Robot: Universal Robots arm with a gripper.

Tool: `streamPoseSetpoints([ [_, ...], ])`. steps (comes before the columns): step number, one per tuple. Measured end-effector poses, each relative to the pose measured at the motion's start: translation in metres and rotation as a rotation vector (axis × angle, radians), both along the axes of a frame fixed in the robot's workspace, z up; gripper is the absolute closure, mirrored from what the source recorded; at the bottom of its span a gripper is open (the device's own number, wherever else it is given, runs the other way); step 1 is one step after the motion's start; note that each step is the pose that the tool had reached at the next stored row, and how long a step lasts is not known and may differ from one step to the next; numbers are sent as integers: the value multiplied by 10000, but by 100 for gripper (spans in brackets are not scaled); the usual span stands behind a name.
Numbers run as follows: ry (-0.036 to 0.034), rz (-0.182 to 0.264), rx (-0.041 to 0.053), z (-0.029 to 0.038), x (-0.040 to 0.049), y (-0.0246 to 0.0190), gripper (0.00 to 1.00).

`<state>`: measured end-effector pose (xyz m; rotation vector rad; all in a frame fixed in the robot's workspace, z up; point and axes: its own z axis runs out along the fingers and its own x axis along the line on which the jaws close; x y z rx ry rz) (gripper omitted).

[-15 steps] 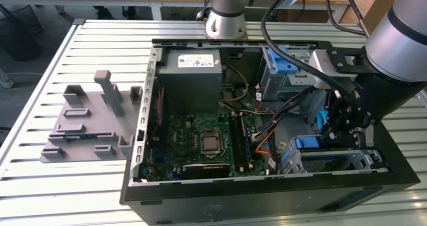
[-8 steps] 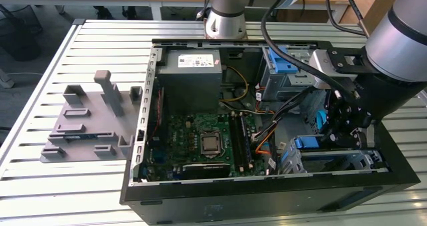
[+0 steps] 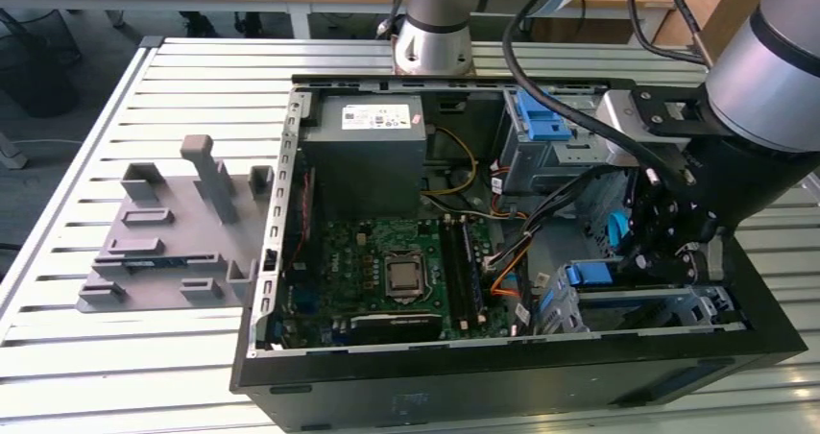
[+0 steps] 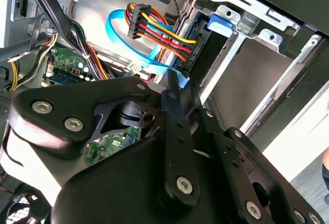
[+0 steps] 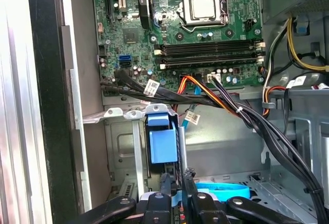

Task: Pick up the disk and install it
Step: 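Insert the second disk wire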

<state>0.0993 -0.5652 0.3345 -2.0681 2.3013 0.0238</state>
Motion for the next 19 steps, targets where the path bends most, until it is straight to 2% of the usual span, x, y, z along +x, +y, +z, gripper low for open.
streamPoseSetpoints([
  [11, 55, 1, -1, 108, 3, 0, 76],
  [13, 71, 1, 2, 112, 5, 0, 78],
  [15, 72, 1, 2, 112, 7, 0, 89],
  [19, 73, 1, -1, 81, 21, 0, 89],
])
